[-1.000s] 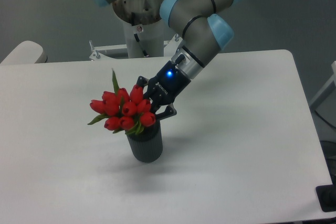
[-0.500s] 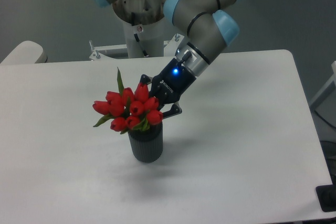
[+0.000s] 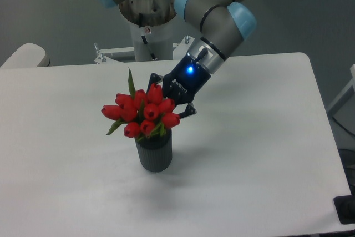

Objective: Pick up the flowers from the vase
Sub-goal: 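Lift the gripped tulips straight up out of the grey vase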

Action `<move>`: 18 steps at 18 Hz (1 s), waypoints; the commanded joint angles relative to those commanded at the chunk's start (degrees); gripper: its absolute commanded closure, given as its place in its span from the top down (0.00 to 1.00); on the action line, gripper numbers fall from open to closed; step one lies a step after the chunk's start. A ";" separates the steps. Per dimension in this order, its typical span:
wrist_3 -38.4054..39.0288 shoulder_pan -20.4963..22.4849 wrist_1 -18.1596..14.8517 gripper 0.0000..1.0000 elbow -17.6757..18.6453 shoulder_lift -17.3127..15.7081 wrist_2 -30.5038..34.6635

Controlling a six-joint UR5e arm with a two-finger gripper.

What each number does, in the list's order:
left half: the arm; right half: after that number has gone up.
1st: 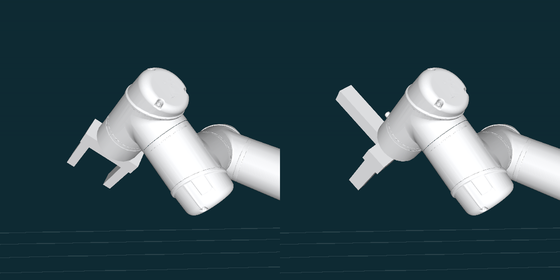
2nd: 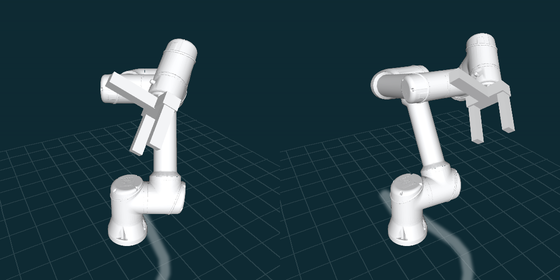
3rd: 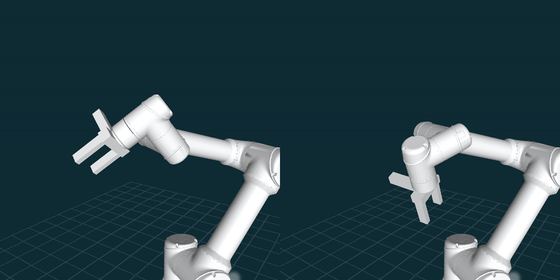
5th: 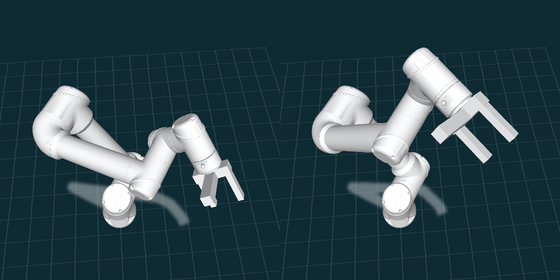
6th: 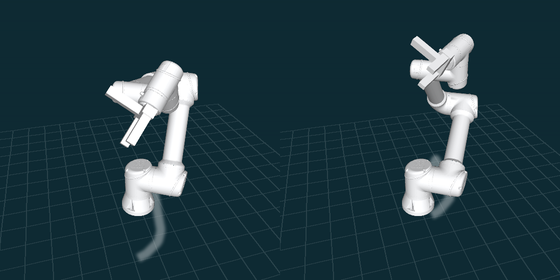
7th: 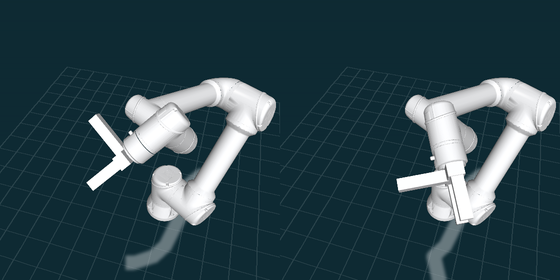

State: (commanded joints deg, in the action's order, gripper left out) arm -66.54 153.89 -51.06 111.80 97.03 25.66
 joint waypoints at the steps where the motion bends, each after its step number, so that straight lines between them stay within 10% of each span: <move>1: 0.70 0.18 0.09 0.33 0.00 -0.26 0.00; 18: 13.10 2.82 0.00 0.33 -6.68 -0.44 -4.22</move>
State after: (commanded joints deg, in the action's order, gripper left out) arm -53.44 156.71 -51.06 105.12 96.59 21.45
